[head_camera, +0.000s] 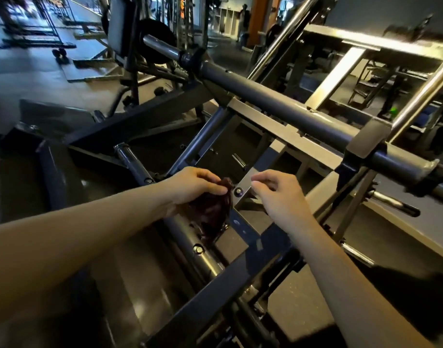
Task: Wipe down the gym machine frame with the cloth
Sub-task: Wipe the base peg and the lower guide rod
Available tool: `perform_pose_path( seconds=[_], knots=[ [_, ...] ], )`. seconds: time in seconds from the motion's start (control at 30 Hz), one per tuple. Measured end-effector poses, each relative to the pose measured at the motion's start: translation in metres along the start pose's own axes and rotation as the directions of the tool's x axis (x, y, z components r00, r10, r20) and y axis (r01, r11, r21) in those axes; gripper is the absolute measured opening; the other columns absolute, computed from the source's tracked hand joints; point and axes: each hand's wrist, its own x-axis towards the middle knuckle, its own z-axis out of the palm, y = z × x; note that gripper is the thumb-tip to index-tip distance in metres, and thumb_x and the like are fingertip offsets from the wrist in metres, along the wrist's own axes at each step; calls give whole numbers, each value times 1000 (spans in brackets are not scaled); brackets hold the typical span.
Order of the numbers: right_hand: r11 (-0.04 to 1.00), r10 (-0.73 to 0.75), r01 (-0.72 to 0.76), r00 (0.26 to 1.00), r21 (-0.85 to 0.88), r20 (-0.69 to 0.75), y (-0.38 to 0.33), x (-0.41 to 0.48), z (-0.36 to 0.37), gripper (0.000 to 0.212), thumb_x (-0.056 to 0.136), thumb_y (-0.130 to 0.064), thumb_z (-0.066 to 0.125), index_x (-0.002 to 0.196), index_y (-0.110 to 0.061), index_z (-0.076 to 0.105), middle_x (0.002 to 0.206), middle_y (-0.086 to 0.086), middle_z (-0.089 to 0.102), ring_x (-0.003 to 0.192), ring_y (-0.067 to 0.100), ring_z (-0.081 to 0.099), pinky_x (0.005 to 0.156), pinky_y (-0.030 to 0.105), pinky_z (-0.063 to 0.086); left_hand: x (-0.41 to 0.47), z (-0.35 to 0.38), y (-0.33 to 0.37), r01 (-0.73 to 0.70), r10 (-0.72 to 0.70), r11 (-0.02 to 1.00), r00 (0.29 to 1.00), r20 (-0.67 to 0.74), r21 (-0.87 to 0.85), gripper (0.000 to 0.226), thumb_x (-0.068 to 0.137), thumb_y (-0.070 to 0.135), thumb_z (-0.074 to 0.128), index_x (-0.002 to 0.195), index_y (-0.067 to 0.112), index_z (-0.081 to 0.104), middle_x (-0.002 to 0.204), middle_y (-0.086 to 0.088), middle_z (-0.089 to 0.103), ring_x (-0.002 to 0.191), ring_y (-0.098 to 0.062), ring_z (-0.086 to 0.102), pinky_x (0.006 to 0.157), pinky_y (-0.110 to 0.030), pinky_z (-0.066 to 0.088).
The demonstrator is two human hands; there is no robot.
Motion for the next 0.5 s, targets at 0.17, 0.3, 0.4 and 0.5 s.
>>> perform_pose_path(
  seconds=[0.17, 0.3, 0.4, 0.5],
  knots=[
    [809, 329, -490, 834, 323, 442, -13, 57, 3, 34, 102, -46, 56, 129, -25, 56, 126, 5, 66, 113, 24, 66, 100, 52, 54, 33, 2, 17, -137, 104, 886, 990, -97, -444, 26, 94, 20, 69, 120, 17, 69, 113, -9, 76, 104, -26, 74, 81, -39, 61],
    [562, 282, -655, 725, 505, 628, -16, 86, 5, 31, 99, -32, 64, 126, -19, 57, 121, 13, 73, 114, 31, 69, 83, 47, 60, 52, -1, 30, -194, 121, 774, 980, -159, -603, 28, 99, 17, 62, 126, 13, 67, 118, -13, 74, 107, -27, 73, 78, -35, 63],
    [561, 283, -620, 766, 548, 577, -20, 107, 6, 26, 95, -14, 70, 120, -13, 63, 119, 16, 71, 110, 33, 70, 78, 41, 63, 68, -5, 34, -223, 95, 756, 968, -233, -615, 27, 99, 18, 61, 125, 11, 67, 116, -13, 75, 109, -27, 72, 91, -39, 60],
    [646, 321, -586, 790, 489, 523, -25, 126, 10, 26, 93, -7, 70, 119, -7, 67, 115, 16, 68, 104, 31, 69, 69, 32, 61, 85, -8, 33, -183, 24, 786, 963, -267, -590, 24, 98, 20, 63, 121, 12, 69, 112, -12, 76, 106, -27, 74, 96, -45, 58]
  ],
)
